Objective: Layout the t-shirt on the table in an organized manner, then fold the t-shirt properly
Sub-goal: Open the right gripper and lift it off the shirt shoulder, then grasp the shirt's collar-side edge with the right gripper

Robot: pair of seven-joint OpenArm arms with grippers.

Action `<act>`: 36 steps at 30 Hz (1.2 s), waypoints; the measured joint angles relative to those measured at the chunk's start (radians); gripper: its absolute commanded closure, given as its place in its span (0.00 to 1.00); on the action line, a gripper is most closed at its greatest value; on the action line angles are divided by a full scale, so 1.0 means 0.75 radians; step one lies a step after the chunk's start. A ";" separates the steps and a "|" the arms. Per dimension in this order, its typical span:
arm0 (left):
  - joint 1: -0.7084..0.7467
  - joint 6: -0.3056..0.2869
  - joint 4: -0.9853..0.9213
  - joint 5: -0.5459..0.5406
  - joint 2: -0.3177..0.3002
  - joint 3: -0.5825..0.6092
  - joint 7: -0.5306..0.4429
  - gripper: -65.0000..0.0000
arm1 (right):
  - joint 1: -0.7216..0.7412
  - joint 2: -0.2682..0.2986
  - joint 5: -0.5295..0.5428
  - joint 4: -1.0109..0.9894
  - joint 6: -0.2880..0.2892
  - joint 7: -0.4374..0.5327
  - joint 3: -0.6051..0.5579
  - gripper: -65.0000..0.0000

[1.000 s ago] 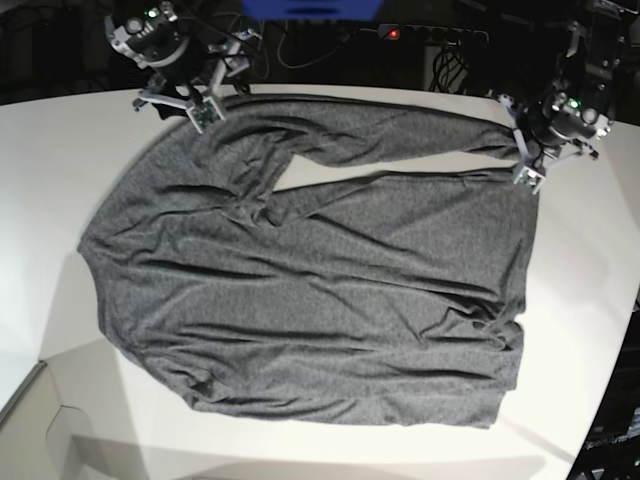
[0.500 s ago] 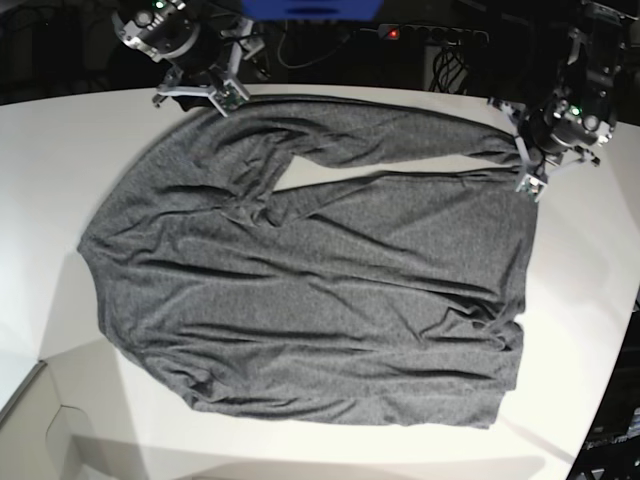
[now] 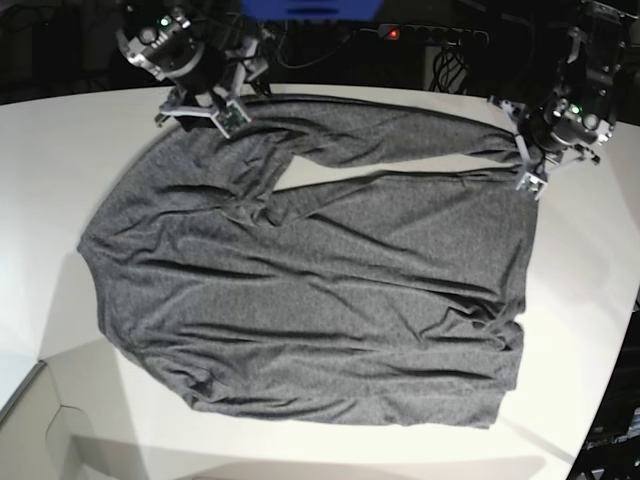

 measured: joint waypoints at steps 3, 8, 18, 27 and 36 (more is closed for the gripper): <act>0.001 0.001 0.000 0.000 0.000 0.000 0.001 1.00 | -0.008 0.000 0.001 -0.031 0.001 -0.012 -0.004 0.39; 0.001 0.000 0.000 -0.001 0.000 0.000 0.000 1.00 | 0.015 -0.001 0.002 -0.049 0.001 0.007 -0.004 0.39; 0.000 0.000 0.000 -0.001 0.001 0.000 0.000 1.00 | 0.022 -0.001 -0.005 -0.111 -0.001 0.036 -0.003 0.61; 0.000 0.001 0.000 0.000 0.004 0.000 0.000 1.00 | 0.022 -0.001 0.002 -0.130 -0.004 0.058 0.003 0.92; 0.001 0.001 0.004 -0.001 0.002 0.002 0.005 1.00 | 0.023 -0.001 0.001 -0.126 -0.004 0.058 0.004 1.00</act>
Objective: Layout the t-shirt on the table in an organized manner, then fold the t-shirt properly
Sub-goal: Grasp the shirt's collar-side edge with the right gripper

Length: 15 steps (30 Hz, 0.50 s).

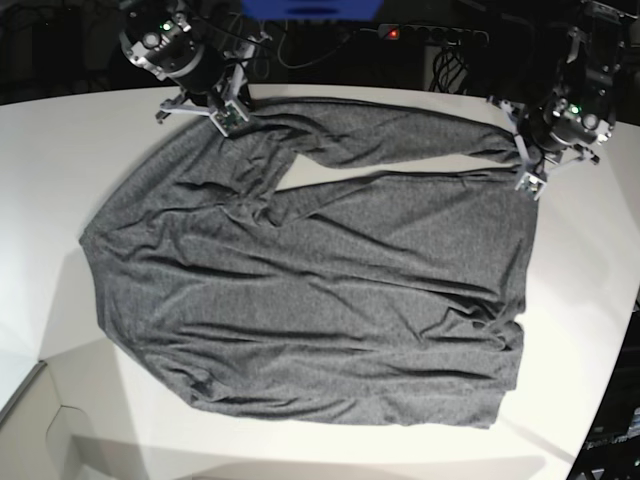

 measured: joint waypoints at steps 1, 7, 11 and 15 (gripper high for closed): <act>0.000 0.000 0.003 0.000 -0.001 0.000 0.001 1.00 | 0.000 0.000 0.000 0.001 0.000 -0.003 0.000 1.00; 0.012 0.001 0.055 -0.001 -0.002 -0.003 0.001 1.00 | -0.001 -0.001 -0.001 0.021 0.001 -0.037 0.000 1.00; 0.037 -0.001 0.123 0.001 0.004 -0.081 0.011 1.00 | -0.009 0.001 -0.007 0.074 0.004 -0.071 -0.002 1.00; 0.032 -0.001 0.167 -0.001 0.001 -0.131 0.004 1.00 | -0.005 0.000 -0.005 0.121 0.004 -0.067 -0.002 1.00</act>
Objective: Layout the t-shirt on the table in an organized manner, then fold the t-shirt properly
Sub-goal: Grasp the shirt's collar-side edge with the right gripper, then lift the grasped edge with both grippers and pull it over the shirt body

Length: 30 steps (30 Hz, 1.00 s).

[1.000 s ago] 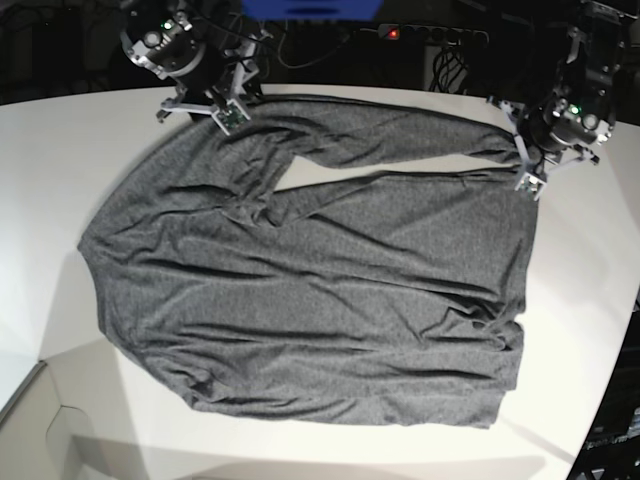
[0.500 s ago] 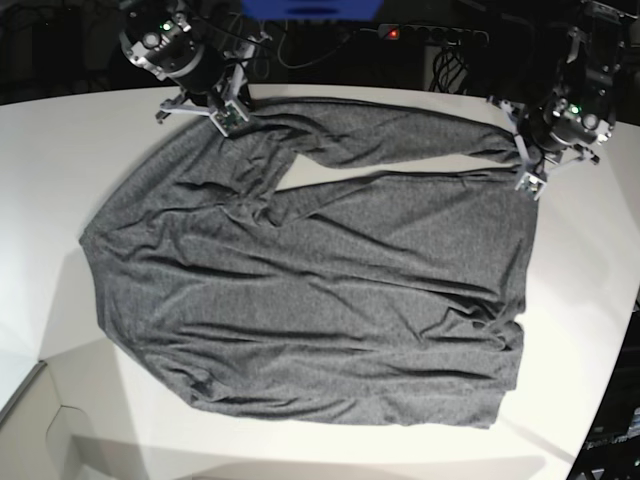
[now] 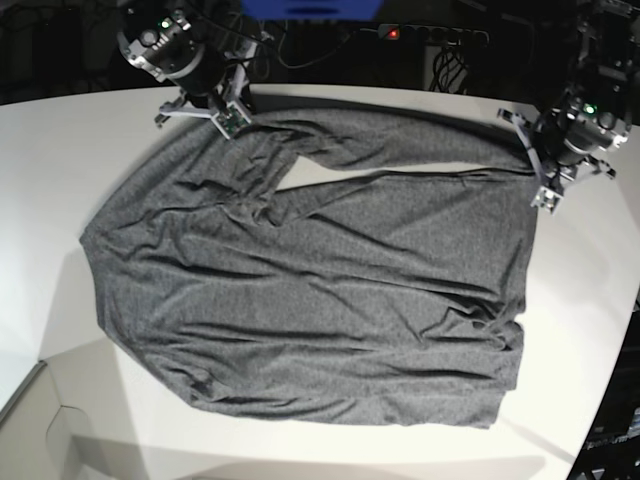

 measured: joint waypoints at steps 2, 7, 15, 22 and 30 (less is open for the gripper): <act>0.004 0.000 0.004 0.001 0.000 -0.027 0.003 1.00 | 0.001 0.001 -0.002 0.015 0.000 -0.005 0.000 1.00; -0.003 0.000 0.006 0.000 -0.003 -0.049 0.005 1.00 | 0.046 0.000 0.004 0.045 0.000 -0.001 0.000 1.00; -0.006 0.000 0.006 0.001 -0.002 -0.049 0.002 1.00 | 0.122 0.000 0.004 0.047 0.000 -0.006 -0.001 1.00; -0.008 0.000 0.006 0.001 -0.004 -0.079 0.003 1.00 | 0.217 -0.045 0.008 0.047 0.000 -0.007 -0.006 1.00; -0.098 -0.001 -0.002 0.001 0.002 -0.071 0.006 1.00 | 0.346 -0.077 0.004 0.047 0.000 -0.010 -0.010 1.00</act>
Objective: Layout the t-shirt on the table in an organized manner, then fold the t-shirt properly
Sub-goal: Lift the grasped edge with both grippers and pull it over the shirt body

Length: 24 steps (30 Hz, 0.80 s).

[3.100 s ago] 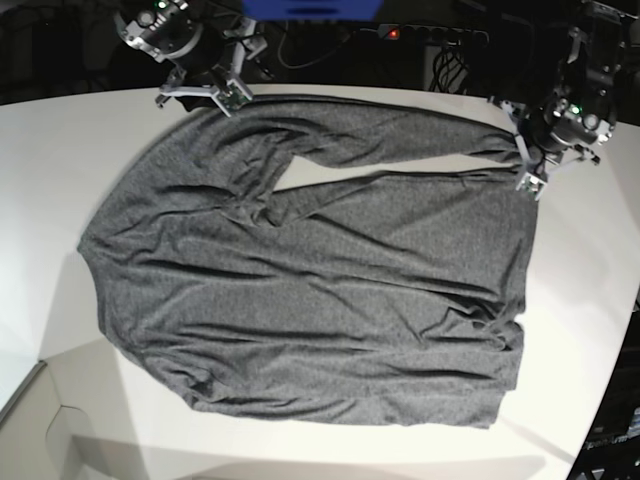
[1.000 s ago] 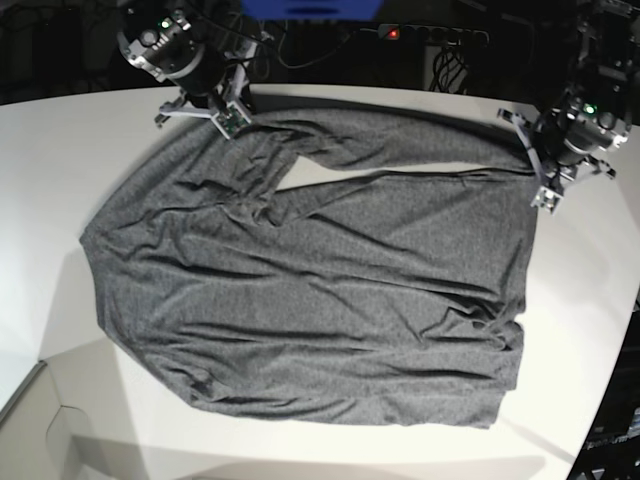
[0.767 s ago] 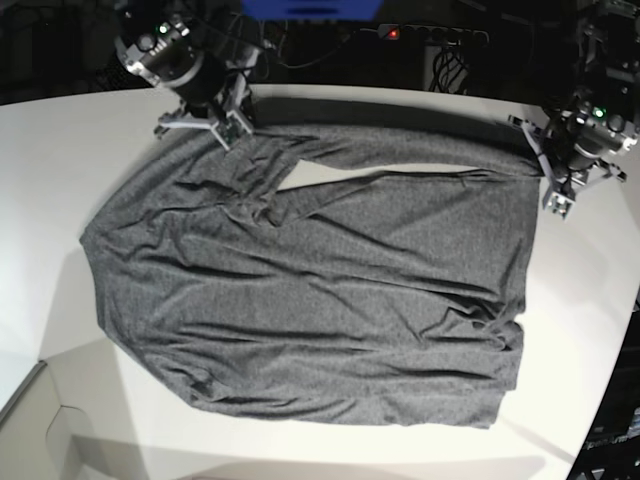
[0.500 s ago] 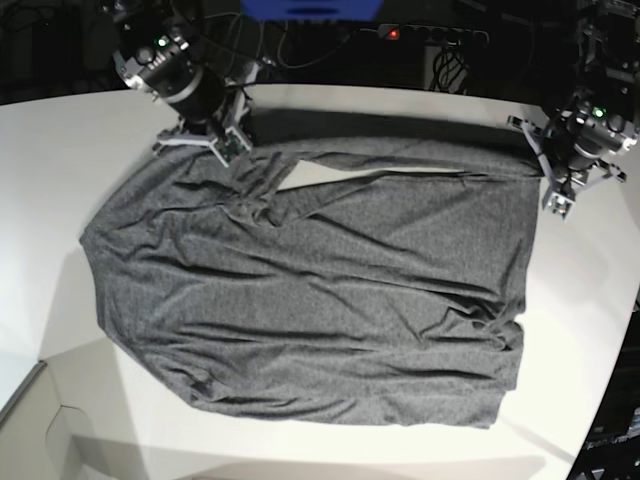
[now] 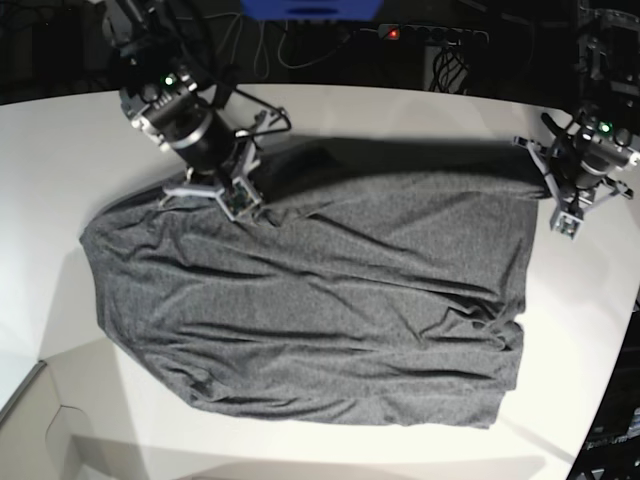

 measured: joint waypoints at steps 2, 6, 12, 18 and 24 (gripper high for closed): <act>-0.023 0.000 -0.002 -0.001 0.000 0.003 0.000 1.00 | 0.030 -0.001 0.001 -0.005 0.001 -0.001 -0.002 1.00; -0.073 0.001 -0.070 0.002 0.000 0.012 -0.001 1.00 | 0.102 -0.001 0.005 -0.056 0.001 0.004 -0.002 1.00; -0.200 0.001 -0.203 0.001 -0.002 0.146 -0.001 1.00 | 0.219 -0.031 0.002 -0.203 0.001 -0.007 -0.006 1.00; -0.296 0.001 -0.315 0.000 -0.001 0.175 -0.005 1.00 | 0.322 -0.057 -0.005 -0.333 0.001 -0.002 -0.007 1.00; -0.365 0.000 -0.391 0.000 -0.001 0.175 -0.006 1.00 | 0.427 -0.071 0.002 -0.474 0.001 0.003 -0.010 1.00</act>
